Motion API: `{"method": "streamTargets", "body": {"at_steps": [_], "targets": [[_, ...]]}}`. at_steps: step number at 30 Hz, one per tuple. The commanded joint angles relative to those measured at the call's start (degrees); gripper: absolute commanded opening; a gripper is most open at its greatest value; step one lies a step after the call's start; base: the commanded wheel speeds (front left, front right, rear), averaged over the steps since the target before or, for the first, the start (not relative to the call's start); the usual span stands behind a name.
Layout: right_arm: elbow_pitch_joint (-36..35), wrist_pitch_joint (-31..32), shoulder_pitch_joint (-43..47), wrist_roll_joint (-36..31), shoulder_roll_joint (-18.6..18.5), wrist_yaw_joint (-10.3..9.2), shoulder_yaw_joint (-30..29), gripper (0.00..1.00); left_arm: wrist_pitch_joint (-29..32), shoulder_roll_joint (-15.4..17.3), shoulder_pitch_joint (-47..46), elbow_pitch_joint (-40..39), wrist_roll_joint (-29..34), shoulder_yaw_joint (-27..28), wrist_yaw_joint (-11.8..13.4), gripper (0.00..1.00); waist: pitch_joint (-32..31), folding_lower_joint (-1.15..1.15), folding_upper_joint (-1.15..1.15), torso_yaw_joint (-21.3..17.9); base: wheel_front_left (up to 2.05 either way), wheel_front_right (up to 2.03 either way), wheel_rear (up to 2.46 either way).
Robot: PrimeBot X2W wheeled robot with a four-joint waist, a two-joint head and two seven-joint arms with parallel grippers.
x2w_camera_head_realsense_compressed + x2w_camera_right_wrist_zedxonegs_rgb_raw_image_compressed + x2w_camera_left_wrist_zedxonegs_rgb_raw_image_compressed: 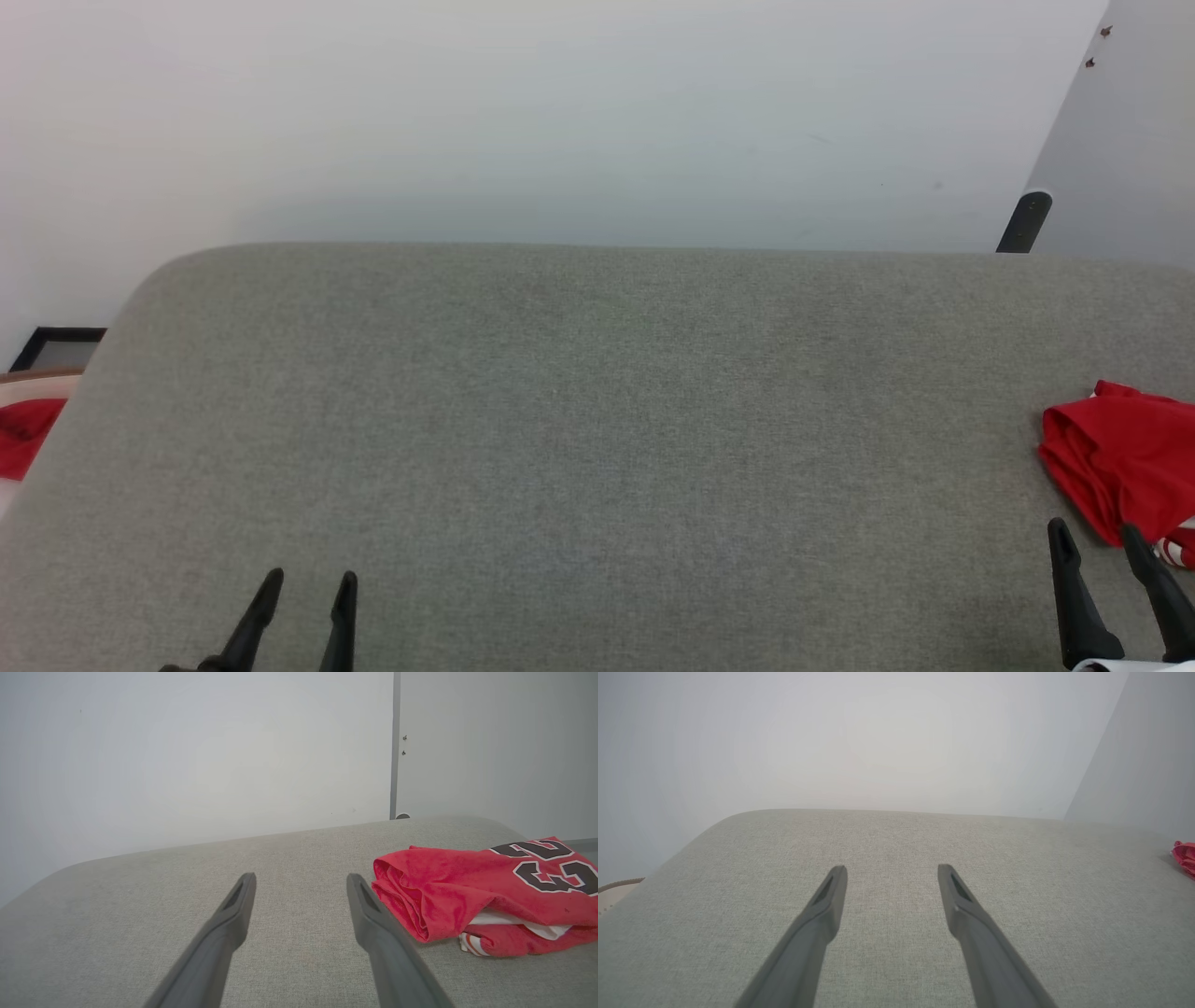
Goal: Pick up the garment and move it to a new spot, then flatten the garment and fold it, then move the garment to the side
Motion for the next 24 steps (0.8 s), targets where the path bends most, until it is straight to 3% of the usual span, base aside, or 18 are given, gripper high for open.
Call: {"method": "streamTargets", "body": {"at_steps": [1, 24], "targets": [[-0.41, -0.02, 0.39, -0.55, 0.33, -0.04, -0.19, 1.0, 0.26, 0.24, 0.53, -0.24, -0.38, -0.02, 0.27, 1.0, 0.06, 0.0, 0.0, -0.04, 0.0, 0.0, 0.0], [-1.28, 0.19, -0.18, -0.6, 1.24, -0.04, 0.06, 1.0, 0.01, 0.7, -0.37, -0.21, -0.49, -0.4, 1.55, 1.0, -0.07, 0.0, 0.0, -0.5, 0.0, 0.0, 0.0]]}}
